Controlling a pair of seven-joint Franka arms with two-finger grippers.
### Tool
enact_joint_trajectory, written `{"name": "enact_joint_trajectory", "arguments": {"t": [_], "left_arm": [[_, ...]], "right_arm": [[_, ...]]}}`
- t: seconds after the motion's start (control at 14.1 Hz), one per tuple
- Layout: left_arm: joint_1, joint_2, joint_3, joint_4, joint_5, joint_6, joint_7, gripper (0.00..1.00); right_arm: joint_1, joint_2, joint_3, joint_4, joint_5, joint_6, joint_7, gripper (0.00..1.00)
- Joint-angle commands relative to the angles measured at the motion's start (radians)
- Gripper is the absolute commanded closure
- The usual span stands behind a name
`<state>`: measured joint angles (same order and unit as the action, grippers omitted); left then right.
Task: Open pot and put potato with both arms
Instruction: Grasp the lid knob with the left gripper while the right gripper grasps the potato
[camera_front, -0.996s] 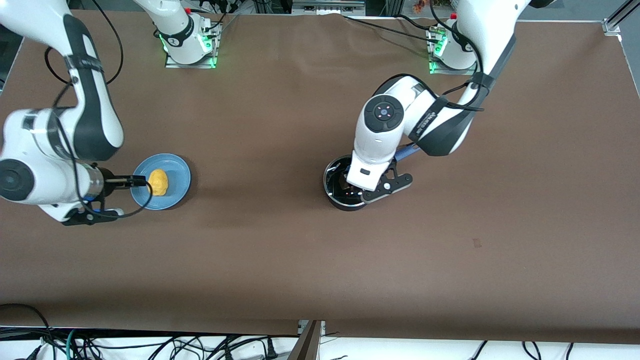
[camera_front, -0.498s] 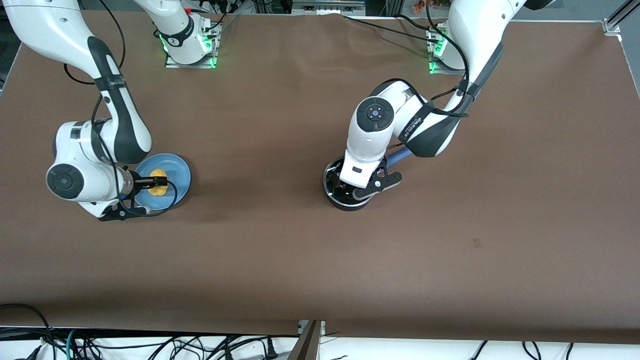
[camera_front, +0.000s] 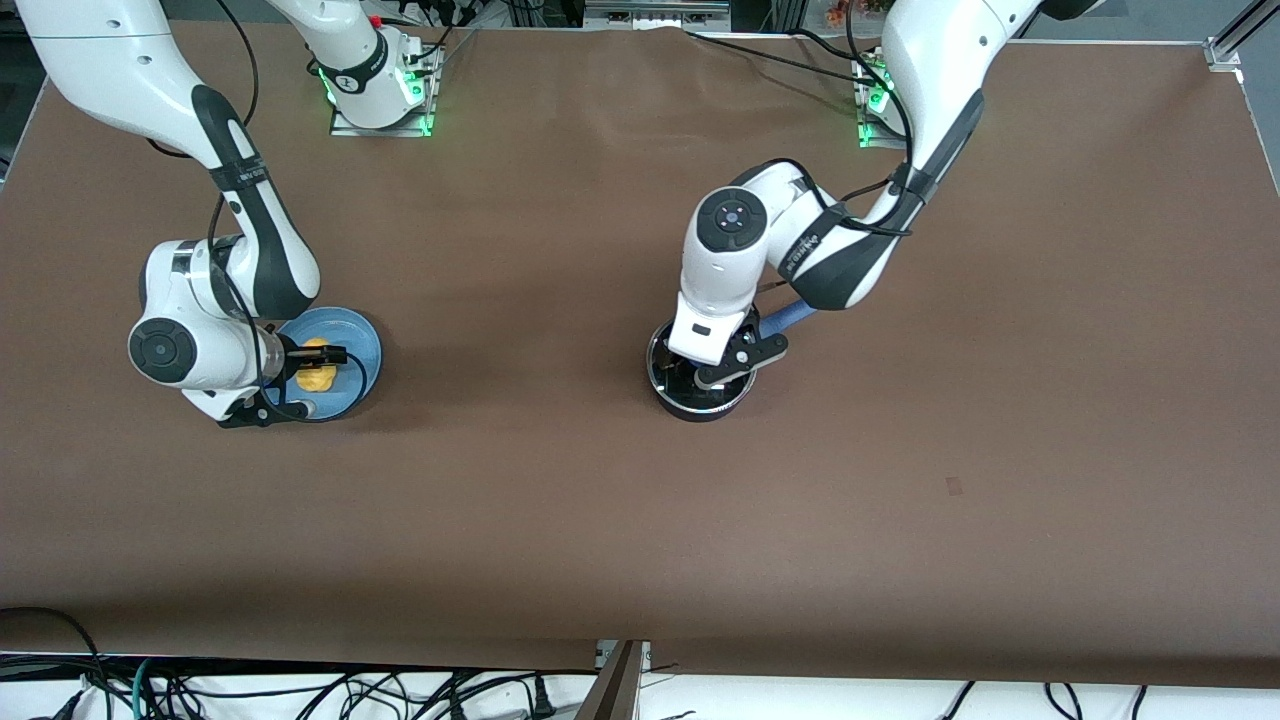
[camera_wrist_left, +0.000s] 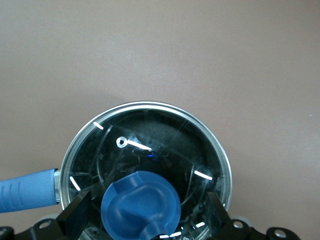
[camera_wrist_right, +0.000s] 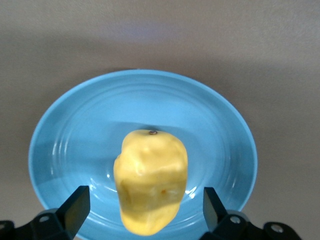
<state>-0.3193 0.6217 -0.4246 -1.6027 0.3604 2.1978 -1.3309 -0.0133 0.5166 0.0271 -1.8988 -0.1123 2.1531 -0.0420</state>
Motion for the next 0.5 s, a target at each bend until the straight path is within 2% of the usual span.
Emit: {"name": "enact_joint_trajectory", "arguments": {"t": [0.0,0.21,0.43], "left_arm": [[-0.015,-0.014,0.003,-0.025,0.058,0.013,-0.051,0.00],[-0.018,-0.013,0.003,-0.037,0.060,0.014,-0.056,0.00],[-0.018,-0.014,0.003,-0.057,0.061,0.014,-0.056,0.00]], "right_arm": [[-0.011,0.002,0.007,-0.025,-0.012,0.045,0.008,0.00],[-0.014,0.008,0.007,-0.034,-0.012,0.060,0.008,0.00],[-0.016,0.014,0.007,-0.036,-0.012,0.073,0.008,0.08]]}}
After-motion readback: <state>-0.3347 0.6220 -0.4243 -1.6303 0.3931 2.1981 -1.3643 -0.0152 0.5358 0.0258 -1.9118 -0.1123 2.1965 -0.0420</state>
